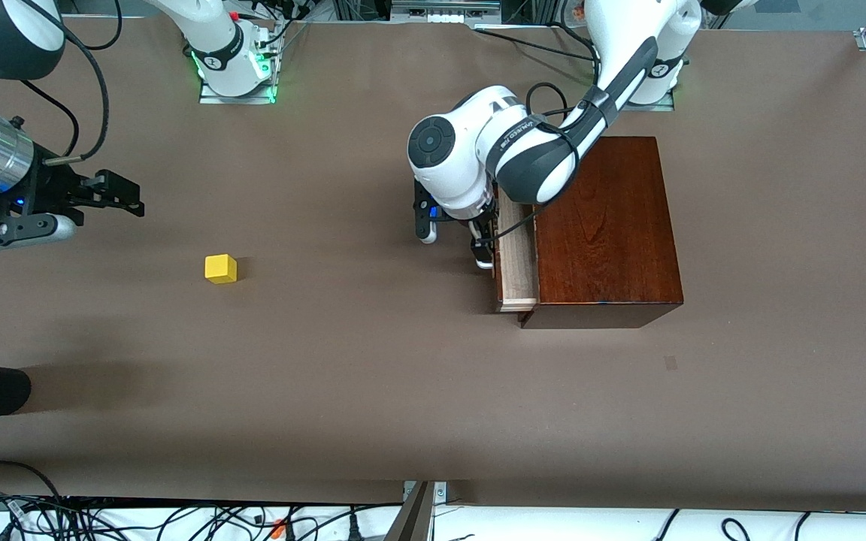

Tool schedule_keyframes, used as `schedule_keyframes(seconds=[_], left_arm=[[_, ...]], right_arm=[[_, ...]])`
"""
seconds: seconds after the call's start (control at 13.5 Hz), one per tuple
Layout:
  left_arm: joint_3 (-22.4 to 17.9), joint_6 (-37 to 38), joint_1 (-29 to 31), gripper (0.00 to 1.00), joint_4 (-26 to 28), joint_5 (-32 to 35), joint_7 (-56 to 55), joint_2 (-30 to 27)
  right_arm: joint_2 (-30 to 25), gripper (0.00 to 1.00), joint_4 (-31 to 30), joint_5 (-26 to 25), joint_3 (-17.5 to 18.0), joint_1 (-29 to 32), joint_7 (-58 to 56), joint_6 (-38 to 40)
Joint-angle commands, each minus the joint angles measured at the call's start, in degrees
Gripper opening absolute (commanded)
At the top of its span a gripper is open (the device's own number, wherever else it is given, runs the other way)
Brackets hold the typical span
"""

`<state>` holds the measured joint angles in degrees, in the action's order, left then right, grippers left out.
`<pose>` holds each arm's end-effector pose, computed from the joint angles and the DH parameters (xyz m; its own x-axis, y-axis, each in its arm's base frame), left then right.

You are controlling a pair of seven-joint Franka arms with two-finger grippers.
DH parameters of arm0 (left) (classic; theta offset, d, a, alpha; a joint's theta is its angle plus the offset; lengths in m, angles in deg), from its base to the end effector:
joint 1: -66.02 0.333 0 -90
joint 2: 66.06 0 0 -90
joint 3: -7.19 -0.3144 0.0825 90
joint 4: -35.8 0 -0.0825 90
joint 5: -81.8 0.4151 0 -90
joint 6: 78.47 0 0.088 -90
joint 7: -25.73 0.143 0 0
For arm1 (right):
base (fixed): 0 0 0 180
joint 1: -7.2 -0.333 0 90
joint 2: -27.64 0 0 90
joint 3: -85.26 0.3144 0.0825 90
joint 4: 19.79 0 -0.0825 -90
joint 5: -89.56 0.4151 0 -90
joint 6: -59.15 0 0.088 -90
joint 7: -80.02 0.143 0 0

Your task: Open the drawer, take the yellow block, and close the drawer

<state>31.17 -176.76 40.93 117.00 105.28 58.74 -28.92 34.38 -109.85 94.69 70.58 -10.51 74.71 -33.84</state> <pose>0.5259 -0.4658 0.2732 0.0466 -0.9498 -0.3093 -0.9963 -0.0667 0.0550 0.6165 0.0517 0.5222 0.9885 0.1400 -0.0569 0.1363 -0.9886 -0.0647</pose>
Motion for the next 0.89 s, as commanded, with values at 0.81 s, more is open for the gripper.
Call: schedule_keyframes(seconds=[0.81], left_arm=[[-0.7,6.6,5.0,1.00,3.4,5.0,3.3,-3.7]], right_arm=[[-2.0,1.00,-1.0,-1.9,7.2,6.7,-0.8,1.1]])
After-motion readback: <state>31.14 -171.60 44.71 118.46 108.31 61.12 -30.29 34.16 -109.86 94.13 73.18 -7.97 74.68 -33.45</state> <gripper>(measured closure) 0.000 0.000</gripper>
